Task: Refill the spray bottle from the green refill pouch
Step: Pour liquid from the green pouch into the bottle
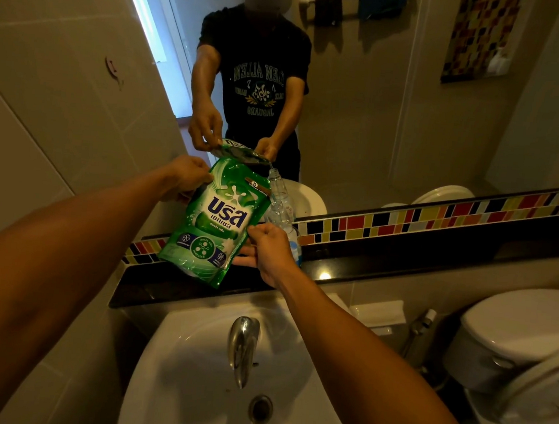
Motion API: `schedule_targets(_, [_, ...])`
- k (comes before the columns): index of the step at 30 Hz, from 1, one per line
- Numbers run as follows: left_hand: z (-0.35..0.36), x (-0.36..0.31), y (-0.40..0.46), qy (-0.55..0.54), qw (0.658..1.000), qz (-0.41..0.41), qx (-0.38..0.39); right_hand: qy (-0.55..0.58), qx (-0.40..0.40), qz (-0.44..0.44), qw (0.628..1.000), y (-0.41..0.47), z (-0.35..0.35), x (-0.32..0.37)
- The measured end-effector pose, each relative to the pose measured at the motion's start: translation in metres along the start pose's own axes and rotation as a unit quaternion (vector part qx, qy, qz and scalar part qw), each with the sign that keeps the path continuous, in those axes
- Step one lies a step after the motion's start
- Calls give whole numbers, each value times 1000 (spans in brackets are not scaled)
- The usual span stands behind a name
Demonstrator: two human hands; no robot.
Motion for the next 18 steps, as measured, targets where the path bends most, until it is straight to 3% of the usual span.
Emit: schedule_targets(18, [-1, 0, -1, 2, 1000, 0, 8, 12, 7, 0, 1000, -1, 2, 2])
Point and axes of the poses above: each hand's wrist, its own y-axis towards the middle knuckle, its own z-axis out of the palm, x = y × z, the point moved 7 cm from there along y, towards the middle knuckle, and after that the axes turned 6 degrees about y, right-handed, at the moved point
